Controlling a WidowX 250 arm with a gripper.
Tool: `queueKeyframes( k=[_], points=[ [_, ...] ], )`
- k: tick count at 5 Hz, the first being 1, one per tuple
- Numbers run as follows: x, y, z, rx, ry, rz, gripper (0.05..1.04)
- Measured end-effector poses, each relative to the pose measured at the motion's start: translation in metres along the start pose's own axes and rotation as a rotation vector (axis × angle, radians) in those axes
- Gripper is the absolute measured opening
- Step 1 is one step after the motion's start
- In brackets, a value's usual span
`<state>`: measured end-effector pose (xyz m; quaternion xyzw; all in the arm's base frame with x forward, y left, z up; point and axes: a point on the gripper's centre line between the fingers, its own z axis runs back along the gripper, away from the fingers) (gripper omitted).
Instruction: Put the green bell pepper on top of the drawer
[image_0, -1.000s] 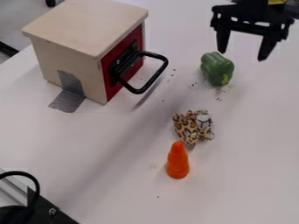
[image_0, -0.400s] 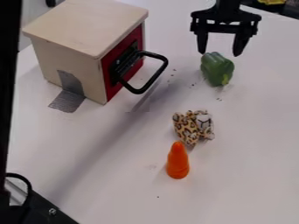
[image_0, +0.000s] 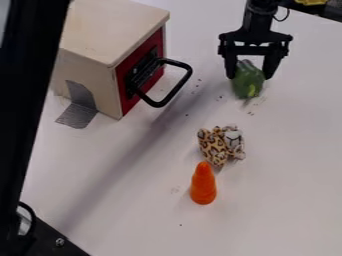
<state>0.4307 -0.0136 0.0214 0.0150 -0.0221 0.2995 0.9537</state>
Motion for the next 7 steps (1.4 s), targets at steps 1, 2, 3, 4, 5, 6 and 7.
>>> queueKeyframes(
  k=[1,2,3,4,5,6,7],
  points=[
    [-0.002,0.005,-0.013,0.037,0.037,0.017,0.955],
    [-0.002,0.005,-0.014,0.031,0.032,-0.028,0.854],
    [-0.003,0.003,0.001,-0.007,0.010,-0.166,0.854],
    [-0.001,0.007,0.055,-0.083,-0.028,-0.352,0.854],
    [0.008,0.034,0.083,-0.087,-0.020,-0.415,0.854],
    [0.013,0.069,0.111,-0.105,-0.027,-0.428,0.854],
    [0.011,0.119,0.132,-0.110,-0.052,-0.390,0.854]
  ],
)
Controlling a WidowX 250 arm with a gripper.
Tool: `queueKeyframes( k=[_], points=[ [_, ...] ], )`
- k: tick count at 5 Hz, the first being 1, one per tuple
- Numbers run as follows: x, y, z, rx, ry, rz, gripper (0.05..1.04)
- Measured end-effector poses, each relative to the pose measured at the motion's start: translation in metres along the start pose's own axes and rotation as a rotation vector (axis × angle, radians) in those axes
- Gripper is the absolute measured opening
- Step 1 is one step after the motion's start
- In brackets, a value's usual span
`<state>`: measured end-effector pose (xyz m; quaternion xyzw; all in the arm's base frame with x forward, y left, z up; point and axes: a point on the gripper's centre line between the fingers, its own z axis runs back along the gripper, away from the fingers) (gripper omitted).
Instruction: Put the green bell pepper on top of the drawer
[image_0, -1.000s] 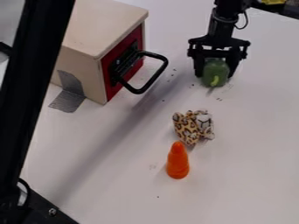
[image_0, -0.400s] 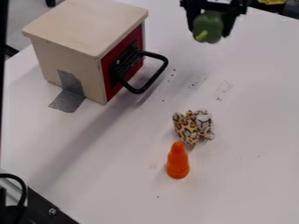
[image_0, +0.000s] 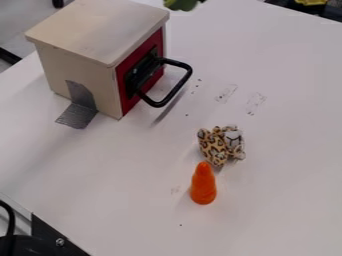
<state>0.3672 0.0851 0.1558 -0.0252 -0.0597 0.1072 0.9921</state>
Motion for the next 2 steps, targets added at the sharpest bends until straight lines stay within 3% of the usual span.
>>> queueKeyframes(
  k=[1,2],
  points=[
    [-0.024,0.023,0.012,0.024,-0.008,0.012,0.854],
    [-0.043,0.045,0.007,0.046,0.000,0.017,0.854]
  ],
)
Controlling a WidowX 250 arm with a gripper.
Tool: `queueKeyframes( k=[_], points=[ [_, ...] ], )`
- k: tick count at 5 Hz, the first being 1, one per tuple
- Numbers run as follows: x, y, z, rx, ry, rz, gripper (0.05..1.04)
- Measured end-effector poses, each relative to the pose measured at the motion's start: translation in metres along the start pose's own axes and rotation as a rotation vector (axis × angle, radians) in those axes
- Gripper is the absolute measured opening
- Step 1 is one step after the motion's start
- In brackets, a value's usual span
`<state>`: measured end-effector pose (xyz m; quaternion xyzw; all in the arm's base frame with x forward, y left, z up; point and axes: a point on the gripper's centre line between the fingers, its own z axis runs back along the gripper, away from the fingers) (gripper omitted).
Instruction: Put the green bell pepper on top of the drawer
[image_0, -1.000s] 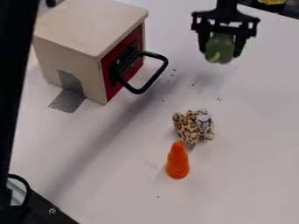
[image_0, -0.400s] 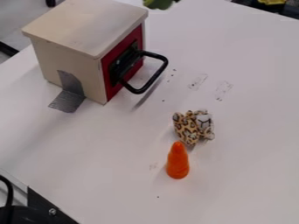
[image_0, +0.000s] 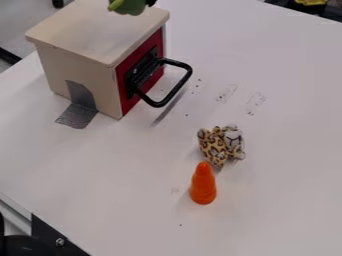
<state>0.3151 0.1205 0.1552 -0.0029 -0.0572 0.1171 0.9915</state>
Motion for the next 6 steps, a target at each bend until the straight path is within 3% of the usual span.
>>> queueKeyframes(
  k=[1,3,5,6],
  points=[
    [-0.003,0.011,-0.008,0.030,0.009,-0.077,0.854],
    [-0.006,0.027,-0.036,0.002,0.063,-0.107,0.854],
    [-0.007,0.031,-0.039,-0.038,0.062,-0.129,1.005],
    [-0.007,0.027,-0.032,-0.051,0.042,-0.165,1.001]
  ],
)
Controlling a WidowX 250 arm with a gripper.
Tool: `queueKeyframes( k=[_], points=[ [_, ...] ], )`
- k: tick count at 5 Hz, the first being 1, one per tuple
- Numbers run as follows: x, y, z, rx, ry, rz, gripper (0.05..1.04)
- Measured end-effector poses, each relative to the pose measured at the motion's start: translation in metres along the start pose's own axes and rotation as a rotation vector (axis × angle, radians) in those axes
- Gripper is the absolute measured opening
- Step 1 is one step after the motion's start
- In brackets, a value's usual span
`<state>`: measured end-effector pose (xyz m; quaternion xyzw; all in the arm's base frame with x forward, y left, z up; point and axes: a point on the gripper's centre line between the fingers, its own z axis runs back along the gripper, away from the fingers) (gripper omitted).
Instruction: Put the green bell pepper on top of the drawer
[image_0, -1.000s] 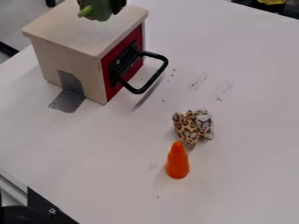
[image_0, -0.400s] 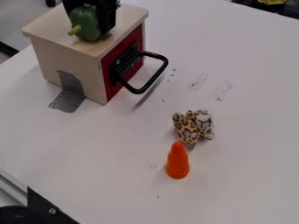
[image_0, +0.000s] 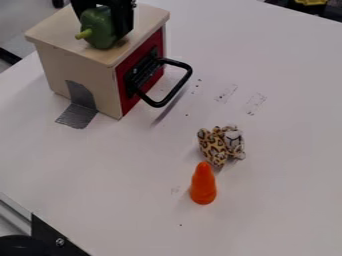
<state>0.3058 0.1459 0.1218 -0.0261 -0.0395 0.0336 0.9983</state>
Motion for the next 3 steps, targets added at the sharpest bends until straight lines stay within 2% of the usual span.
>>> queueKeyframes(
  k=[1,3],
  points=[
    [-0.001,-0.003,0.023,0.022,-0.048,-0.009,1.001],
    [0.000,-0.026,0.062,0.075,-0.105,-0.066,1.001]
  ],
)
